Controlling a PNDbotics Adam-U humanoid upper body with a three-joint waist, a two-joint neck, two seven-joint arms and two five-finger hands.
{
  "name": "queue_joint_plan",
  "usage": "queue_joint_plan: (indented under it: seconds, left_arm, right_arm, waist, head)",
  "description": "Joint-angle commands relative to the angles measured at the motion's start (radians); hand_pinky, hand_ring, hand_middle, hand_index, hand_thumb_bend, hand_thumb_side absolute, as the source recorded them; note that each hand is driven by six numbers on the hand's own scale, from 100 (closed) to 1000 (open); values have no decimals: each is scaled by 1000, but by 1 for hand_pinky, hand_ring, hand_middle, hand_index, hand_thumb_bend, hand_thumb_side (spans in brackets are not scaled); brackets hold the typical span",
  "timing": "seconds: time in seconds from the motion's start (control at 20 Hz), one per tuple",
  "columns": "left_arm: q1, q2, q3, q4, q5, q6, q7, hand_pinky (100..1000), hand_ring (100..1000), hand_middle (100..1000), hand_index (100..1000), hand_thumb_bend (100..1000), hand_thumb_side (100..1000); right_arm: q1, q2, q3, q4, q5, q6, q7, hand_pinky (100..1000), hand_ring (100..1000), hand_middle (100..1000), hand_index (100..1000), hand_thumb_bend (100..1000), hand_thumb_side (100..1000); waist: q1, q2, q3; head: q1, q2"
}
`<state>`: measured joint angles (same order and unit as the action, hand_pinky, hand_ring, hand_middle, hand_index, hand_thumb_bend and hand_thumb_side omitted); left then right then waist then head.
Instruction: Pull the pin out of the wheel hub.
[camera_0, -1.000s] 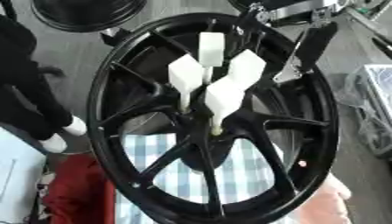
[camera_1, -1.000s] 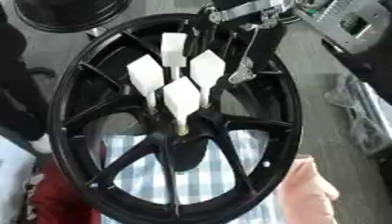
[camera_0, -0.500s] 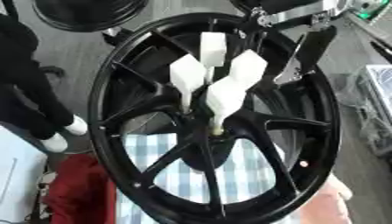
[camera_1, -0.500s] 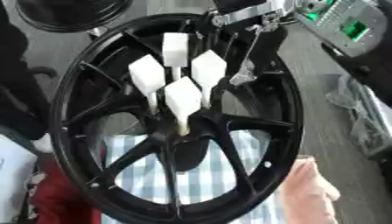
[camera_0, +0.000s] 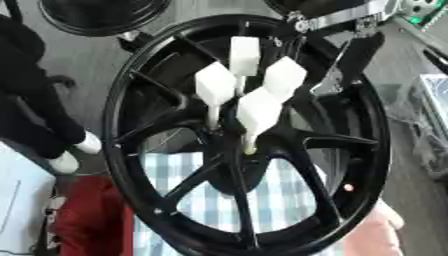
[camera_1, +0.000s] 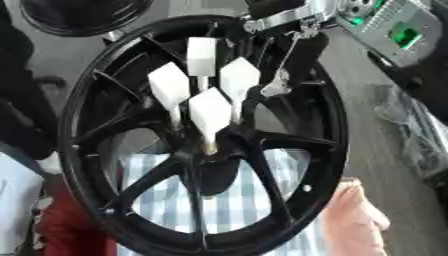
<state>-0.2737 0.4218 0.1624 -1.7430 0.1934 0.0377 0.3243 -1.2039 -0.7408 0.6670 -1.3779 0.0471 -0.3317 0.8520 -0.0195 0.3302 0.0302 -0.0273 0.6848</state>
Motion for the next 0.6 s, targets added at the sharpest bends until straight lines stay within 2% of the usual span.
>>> queue_joint_plan:
  seconds: [0.05,0.3,0.6]
  left_arm:
    - [-13,21,0,-10,1,-1,-4,737,794,703,731,247,613]
    - [-13,21,0,-10,2,-1,-6,738,794,704,731,246,614]
    - [-14,21,-1,-10,2,0,-7,738,795,704,730,245,615]
  right_arm:
    - [-16,-11,-14,3,-11,-45,55,750,735,672,779,236,276]
    - [-14,-9,-12,5,-10,-44,55,747,732,662,771,236,259]
    - [-17,-4,-12,4,-24,-33,55,741,718,595,723,209,215]
  waist:
    - [4,-16,0]
    - [4,-14,0]
    - [4,-15,0]
  head:
    - [4,2]
    - [5,4]
    - [8,6]
